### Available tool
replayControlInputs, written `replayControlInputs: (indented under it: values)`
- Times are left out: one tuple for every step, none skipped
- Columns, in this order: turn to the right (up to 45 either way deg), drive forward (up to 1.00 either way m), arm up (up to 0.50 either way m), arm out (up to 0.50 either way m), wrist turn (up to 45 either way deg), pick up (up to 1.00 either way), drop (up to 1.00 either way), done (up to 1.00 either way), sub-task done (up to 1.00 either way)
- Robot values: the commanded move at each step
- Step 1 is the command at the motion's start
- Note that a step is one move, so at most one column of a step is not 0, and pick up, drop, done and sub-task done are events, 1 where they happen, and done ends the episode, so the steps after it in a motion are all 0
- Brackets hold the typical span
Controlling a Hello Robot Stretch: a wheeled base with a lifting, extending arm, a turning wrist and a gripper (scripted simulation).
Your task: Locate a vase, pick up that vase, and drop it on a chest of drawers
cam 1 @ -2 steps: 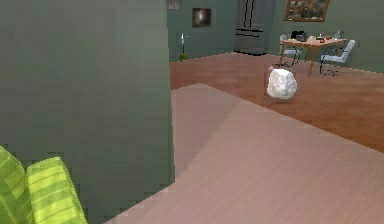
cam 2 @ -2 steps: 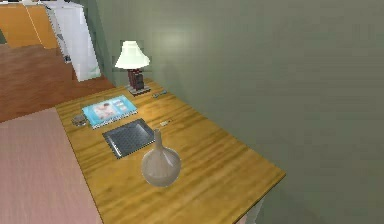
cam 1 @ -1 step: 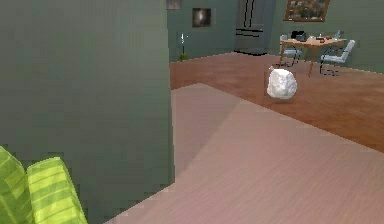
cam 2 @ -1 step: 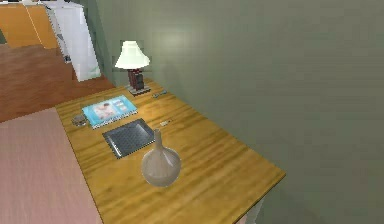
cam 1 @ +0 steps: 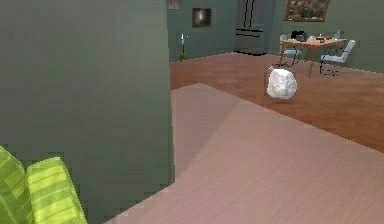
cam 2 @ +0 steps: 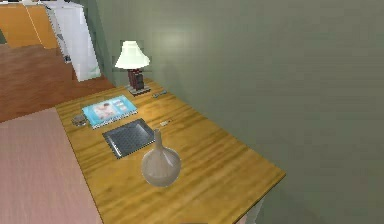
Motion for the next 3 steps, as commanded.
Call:
replayControlInputs:
  values:
    - [0.0,0.0,0.0,0.26,0.0,0.0,0.0,0.0,0.0]
    - [0.0,0.0,0.0,0.0,45.0,0.0,0.0,0.0,0.0]
    - [0.0,0.0,0.0,0.0,45.0,0.0,0.0,0.0,0.0]
